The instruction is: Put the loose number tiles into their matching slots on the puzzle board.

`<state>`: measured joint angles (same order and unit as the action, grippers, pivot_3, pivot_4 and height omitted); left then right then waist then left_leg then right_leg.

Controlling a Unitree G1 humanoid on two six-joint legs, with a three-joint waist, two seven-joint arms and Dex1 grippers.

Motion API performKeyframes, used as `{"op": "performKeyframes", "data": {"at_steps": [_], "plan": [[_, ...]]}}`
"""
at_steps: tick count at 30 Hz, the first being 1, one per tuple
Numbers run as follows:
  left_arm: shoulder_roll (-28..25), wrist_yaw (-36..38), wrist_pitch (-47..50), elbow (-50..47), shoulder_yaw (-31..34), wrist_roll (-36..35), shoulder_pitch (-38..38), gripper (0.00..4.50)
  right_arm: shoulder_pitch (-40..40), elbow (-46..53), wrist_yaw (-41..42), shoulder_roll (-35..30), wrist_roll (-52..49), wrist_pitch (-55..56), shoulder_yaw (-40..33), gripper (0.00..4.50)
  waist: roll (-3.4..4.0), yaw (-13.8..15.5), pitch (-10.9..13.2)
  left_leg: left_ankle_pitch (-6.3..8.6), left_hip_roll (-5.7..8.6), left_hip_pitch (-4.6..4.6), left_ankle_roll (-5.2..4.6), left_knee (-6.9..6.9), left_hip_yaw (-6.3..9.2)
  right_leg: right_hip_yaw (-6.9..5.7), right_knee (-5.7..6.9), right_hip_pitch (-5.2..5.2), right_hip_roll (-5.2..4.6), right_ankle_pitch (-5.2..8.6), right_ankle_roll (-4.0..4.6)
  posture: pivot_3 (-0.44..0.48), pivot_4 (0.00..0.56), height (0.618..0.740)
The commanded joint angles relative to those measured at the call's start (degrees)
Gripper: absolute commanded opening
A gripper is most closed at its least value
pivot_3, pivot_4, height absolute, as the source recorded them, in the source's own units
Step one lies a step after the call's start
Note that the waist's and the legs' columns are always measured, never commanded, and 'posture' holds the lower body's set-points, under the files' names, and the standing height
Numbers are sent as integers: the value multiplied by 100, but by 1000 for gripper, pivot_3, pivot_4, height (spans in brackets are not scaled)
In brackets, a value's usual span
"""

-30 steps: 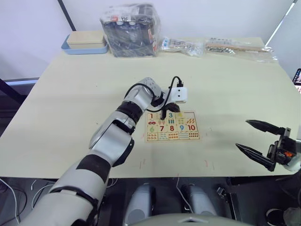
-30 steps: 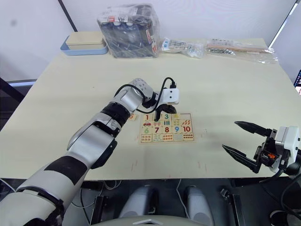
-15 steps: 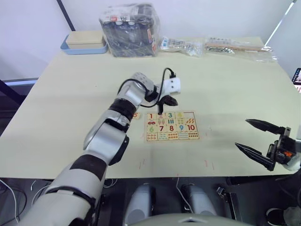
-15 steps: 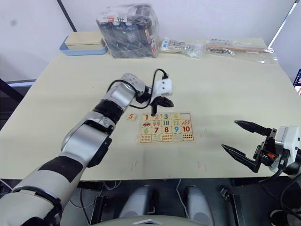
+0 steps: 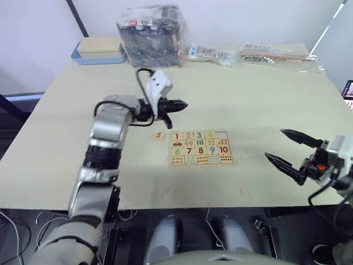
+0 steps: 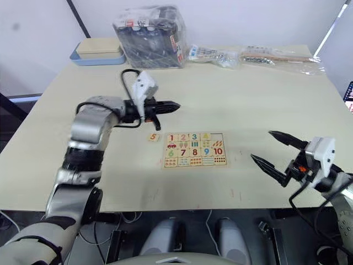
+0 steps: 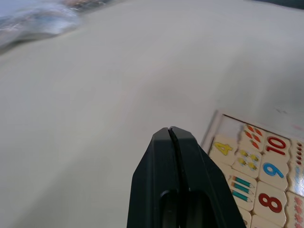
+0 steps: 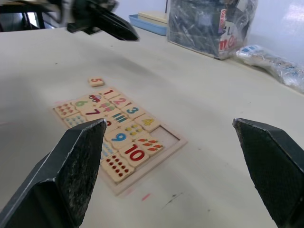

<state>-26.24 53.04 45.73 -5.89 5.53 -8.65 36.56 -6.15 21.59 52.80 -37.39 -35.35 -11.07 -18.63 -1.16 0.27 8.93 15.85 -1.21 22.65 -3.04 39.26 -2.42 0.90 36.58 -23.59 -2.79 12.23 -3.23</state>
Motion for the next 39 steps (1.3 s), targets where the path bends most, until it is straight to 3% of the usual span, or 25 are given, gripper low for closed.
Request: {"op": "performKeyframes", "data": {"at_steps": [1, 5, 9, 16, 22, 30, 31, 32, 39], "plan": [[-63, -593, 337, -1044, 814, -421, -422, 23, 266, -136, 51, 46, 17, 122, 81, 4500, -1, 15, 0, 0, -1, 0, 0, 0, 1, -2, 2, -1, 0, 0, 1, 0, 150, 740], [-243, -889, 509, -1602, 1159, -697, -1005, 23, 345, -285, 139, 26, 63, 143, 109, 4500, -3, 115, -2, 1, 6, 2, -1, 1, 10, -13, 1, 7, -7, 0, 1, 0, 150, 740], [-335, -1104, 533, -2231, 1910, -1100, -1829, 23, 391, -511, 495, -147, -71, 33, 81, 4500, -7, 57, -5, 0, 7, -3, 1, 1, 6, -10, -6, 13, -12, 0, 1, 0, 150, 740], [-451, -842, 140, -2934, 2686, -1626, -3502, 23, 323, -1075, 1139, -362, -245, 140, -190, 4500, -6, 55, -8, 2, 2, -14, 0, -7, 1, -10, -6, 15, -12, 6, 12, 0, 150, 740], [-433, -660, -361, -2923, 3070, -2082, -4454, 23, 73, -1354, 1393, -426, -209, 233, -459, 4500, -7, 67, -11, 3, 4, -15, -1, -7, -1, -13, -6, 15, -24, 15, 29, 0, 150, 740], [-499, -663, -747, -2685, 3318, -2500, -5079, 3548, -142, -1801, 1696, -518, -87, 571, -723, 4500, -4, 55, -18, 3, 0, -20, -2, -12, -13, -10, -12, 15, -26, 18, 33, 0, 150, 740], [-517, -678, -770, -2675, 3313, -2526, -5106, 4156, -143, -1824, 1705, -522, -83, 587, -732, 4500, -4, 57, -18, 3, -1, -21, -2, -12, -15, -9, -12, 15, -25, 19, 34, 0, 150, 740], [-539, -690, -801, -2650, 3307, -2539, -5133, 4407, -144, -1841, 1711, -523, -83, 597, -735, 4500, -4, 58, -18, 3, -1, -21, -2, -12, -15, -9, -12, 15, -25, 19, 34, 0, 150, 740], [-656, -822, -870, -2630, 3288, -2713, -5233, 4407, -124, -1854, 1781, -605, -156, 567, -754, 4500, -3, 55, -19, 4, -2, -21, -2, -14, -17, -8, -13, 14, -25, 19, 34, 0, 150, 740]]}}
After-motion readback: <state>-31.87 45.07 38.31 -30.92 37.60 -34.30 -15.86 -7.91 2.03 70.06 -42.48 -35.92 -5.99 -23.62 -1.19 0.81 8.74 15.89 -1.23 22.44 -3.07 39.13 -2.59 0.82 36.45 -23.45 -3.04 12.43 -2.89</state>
